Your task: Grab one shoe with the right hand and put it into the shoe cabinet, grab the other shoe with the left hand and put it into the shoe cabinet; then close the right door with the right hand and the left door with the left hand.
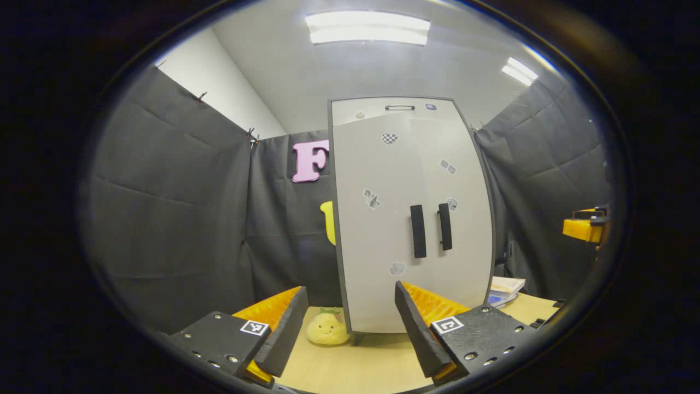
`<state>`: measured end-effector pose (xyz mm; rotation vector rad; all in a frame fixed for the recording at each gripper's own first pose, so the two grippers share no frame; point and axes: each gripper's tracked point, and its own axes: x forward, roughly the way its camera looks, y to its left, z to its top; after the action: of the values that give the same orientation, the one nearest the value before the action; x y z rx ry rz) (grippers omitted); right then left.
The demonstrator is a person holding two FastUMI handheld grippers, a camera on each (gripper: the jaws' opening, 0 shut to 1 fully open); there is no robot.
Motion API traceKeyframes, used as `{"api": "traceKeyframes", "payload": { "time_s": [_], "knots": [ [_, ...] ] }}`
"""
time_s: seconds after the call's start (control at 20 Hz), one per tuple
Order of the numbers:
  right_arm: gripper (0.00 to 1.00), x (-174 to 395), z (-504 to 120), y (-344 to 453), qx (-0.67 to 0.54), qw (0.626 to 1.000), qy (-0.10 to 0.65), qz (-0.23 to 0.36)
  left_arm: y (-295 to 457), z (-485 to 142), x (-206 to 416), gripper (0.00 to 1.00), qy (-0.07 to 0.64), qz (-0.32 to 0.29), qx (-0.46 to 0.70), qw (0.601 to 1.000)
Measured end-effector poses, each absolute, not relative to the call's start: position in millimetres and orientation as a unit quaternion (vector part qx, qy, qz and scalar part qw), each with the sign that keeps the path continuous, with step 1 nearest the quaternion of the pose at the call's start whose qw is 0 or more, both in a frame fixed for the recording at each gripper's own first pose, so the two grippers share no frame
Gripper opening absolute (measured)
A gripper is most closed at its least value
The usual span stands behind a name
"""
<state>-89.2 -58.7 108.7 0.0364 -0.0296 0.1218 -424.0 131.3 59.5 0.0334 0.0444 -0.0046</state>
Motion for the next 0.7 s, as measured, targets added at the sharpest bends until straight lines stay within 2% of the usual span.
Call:
{"api": "traceKeyframes", "payload": {
  "time_s": [0.45, 0.5, 0.55, 0.6, 0.7],
  "knots": [
    [0.98, -92.3, 107.1, -60.2, 0.021, 0.998, -0.027, 0.058, 138.5, 57.9, -426.4, 0.92, 0.024, 0.002, 0.02, 1.0],
    [0.93, -90.8, 106.3, -61.5, 0.025, 0.998, -0.026, 0.058, 136.9, 56.6, -426.0, 0.92, 0.024, 0.001, 0.022, 0.999],
    [0.93, -89.1, 106.1, -63.4, 0.028, 0.998, -0.027, 0.057, 133.4, 55.6, -425.4, 0.92, 0.024, -0.002, 0.023, 0.999],
    [0.98, -87.2, 106.2, -65.9, 0.028, 0.998, -0.027, 0.055, 131.0, 54.3, -424.6, 0.92, 0.024, -0.003, 0.024, 0.999],
    [0.98, -82.0, 106.2, -72.4, 0.027, 0.998, -0.03, 0.054, 121.6, 50.9, -421.2, 0.93, 0.027, -0.004, 0.026, 0.999]
  ]
}}
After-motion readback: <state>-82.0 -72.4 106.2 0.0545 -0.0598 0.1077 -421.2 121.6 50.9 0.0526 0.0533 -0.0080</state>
